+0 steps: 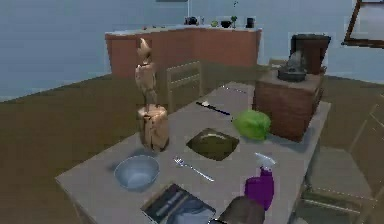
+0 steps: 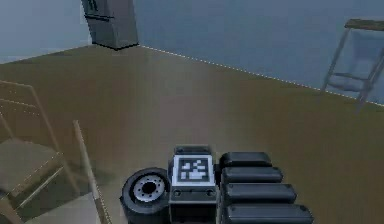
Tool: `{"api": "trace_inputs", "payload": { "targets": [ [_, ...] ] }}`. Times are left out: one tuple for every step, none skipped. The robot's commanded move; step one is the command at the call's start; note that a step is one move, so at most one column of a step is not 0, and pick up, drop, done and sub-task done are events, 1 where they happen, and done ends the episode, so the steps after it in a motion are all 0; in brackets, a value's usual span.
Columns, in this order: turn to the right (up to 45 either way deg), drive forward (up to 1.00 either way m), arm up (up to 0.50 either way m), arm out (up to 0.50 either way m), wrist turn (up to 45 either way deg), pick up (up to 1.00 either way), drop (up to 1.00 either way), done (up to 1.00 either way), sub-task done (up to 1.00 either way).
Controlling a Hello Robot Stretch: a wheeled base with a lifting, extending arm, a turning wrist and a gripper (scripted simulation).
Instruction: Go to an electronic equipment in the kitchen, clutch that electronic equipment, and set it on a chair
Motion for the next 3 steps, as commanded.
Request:
{"api": "trace_inputs", "payload": {
  "targets": [
    [45.0,0.0,0.0,0.0,0.0,0.0,0.0,0.0,0.0],
    [45.0,0.0,0.0,0.0,0.0,0.0,0.0,0.0,0.0],
    [3.0,0.0,0.0,0.0,0.0,0.0,0.0,0.0,0.0]
  ]
}}
